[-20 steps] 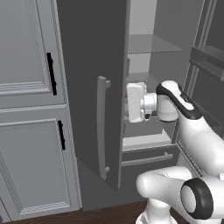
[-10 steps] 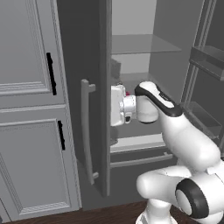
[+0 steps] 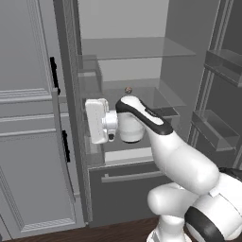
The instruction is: Take the strawberry from the fridge and place it on top of the pancake, located on the dining counter.
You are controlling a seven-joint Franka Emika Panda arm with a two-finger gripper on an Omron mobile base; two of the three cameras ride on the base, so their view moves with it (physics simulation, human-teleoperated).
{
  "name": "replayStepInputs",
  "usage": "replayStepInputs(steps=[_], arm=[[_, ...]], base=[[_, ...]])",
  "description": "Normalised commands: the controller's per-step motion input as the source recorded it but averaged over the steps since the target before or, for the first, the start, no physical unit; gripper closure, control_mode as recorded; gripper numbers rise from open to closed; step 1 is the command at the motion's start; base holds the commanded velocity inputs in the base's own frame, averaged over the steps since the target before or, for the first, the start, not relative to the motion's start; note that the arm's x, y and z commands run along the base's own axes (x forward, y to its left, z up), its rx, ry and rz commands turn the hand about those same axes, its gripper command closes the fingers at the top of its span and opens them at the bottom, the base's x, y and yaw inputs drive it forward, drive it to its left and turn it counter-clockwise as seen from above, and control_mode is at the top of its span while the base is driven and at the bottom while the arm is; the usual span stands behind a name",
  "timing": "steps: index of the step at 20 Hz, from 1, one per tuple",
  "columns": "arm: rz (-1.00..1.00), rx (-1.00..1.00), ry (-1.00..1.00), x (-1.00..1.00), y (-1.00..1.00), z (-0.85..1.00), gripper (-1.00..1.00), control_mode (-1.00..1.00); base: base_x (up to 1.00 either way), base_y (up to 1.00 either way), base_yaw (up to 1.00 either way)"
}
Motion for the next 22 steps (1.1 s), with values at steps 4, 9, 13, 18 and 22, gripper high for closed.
replayStepInputs(steps=[4,9,13,18,22], arm=[[0.00,0.00,0.03,-0.03,1.00,0.00,-1.00,-1.00],[0.01,-0.03,-0.02,-0.21,0.29,0.02,-1.00,-1.00],[0.00,0.00,-0.03,-0.30,-0.91,0.12,-1.00,-1.00],[-0.03,-0.01,-0.01,-0.18,-0.99,0.28,-1.00,-1.00],[-0.20,-0.26,-0.15,-0.31,-0.98,0.09,-1.00,-1.00]], base=[[0.00,0.00,0.00],[0.00,0.00,0.00],[0.00,0.00,0.00],[0.00,0.00,0.00],[0.00,0.00,0.00]])
